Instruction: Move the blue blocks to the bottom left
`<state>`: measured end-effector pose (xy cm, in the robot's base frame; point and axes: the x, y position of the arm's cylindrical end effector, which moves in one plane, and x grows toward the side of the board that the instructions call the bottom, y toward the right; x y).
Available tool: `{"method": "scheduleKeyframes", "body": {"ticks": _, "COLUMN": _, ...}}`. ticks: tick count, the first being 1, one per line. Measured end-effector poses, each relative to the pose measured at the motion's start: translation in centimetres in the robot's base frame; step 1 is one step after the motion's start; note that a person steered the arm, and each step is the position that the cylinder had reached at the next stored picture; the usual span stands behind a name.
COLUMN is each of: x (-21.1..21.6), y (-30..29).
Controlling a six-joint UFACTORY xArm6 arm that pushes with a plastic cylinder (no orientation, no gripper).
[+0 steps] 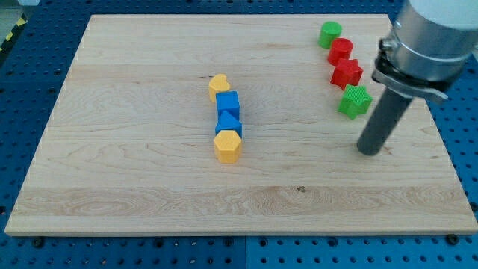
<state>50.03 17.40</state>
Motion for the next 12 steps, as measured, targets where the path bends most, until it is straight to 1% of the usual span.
{"method": "scheduleKeyframes", "body": {"ticks": 1, "x": -0.3, "y": -0.4}}
{"method": "scheduleKeyframes", "body": {"ticks": 2, "x": -2.8, "y": -2.6}}
{"method": "scheduleKeyframes", "body": {"ticks": 3, "x": -6.3, "y": -4.7}}
{"method": "scheduleKeyframes", "body": {"ticks": 4, "x": -7.1, "y": -6.0}}
{"method": "scheduleKeyframes", "body": {"ticks": 6, "x": -0.5, "y": -14.6}}
{"method": "scheduleKeyframes", "body": {"ticks": 7, "x": -1.0, "y": -14.6}}
{"method": "scheduleKeyframes", "body": {"ticks": 8, "x": -3.1, "y": -14.6}}
{"method": "scheduleKeyframes", "body": {"ticks": 9, "x": -7.5, "y": -14.5}}
{"method": "scheduleKeyframes", "body": {"ticks": 10, "x": -7.7, "y": -14.6}}
{"method": "scheduleKeyframes", "body": {"ticks": 11, "x": -5.3, "y": -18.2}}
{"method": "scheduleKeyframes", "body": {"ticks": 12, "x": -4.0, "y": -22.9}}
